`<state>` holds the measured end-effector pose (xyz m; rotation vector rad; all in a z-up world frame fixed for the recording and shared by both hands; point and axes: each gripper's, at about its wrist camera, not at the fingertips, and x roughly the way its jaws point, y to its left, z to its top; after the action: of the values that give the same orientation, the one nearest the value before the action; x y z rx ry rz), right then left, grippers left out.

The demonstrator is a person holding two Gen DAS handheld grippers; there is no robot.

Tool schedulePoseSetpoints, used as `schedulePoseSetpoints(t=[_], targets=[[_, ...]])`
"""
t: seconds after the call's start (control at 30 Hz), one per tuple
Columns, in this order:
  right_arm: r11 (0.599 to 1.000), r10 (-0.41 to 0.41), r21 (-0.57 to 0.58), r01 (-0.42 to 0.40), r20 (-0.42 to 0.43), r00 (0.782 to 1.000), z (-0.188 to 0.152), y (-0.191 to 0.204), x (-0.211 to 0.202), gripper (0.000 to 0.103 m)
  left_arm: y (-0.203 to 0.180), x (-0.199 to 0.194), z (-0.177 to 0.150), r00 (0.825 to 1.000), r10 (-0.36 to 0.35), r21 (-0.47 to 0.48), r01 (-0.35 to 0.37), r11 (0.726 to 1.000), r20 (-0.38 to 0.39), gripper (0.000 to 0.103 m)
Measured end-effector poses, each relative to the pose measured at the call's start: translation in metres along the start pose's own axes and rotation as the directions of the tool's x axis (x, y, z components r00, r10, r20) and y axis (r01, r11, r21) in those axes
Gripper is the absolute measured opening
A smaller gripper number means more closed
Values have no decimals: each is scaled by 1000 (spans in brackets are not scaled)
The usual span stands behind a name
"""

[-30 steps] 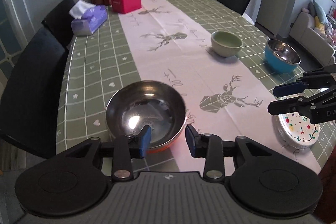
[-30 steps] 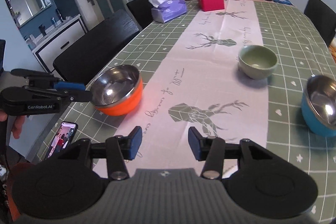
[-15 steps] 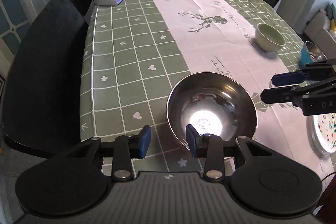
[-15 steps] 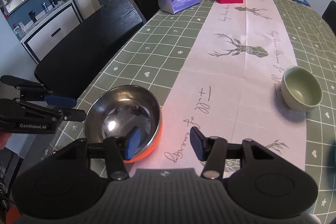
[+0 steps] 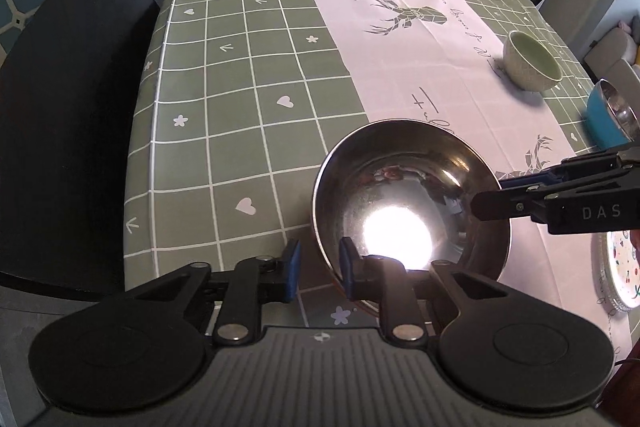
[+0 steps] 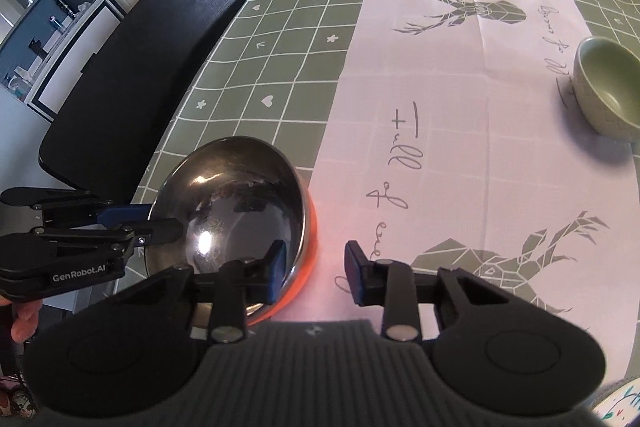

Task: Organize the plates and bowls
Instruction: 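Close the left gripper on the orange bowl rim while the right gripper grips it too, then carry the orange bowl beside the plate stack, lower it and open both grippers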

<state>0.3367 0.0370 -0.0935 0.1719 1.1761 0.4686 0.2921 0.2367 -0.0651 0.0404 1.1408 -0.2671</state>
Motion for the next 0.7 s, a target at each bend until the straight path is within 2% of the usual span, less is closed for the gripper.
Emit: schedulePoseSetpoints(t=[0.03,0.1,0.23,0.37,0.57,0.7], targets=[[1000,12,9,-12,-2,1000,0,-1,1,22,-2,0,0,1000,-1,0,1,1000,0,15],[999,33,32,-33,-7,999,-1,-1,0,12,-5,1,1,1000,20,8,-20,1000,7,14],[999,10,41,-10,-15,1000,-1,-1,-2,11,-11,-2,-2,1000,20,5,-20,1000,13,13],[997,36,68,-33,-33,999,-5,-10,-11,9,-21,-11,-7,1000,11,8,-11,1000,15,13],[999,20,35,-18,-38,999,-24,-18,-42,9,-56,-27,-18,1000,1,39,-1,999,1,14],[1000,-2,11,2,-47,999,-40,-29,-64,9,-79,-33,-27,999,-35,44,36,998,-10,14]])
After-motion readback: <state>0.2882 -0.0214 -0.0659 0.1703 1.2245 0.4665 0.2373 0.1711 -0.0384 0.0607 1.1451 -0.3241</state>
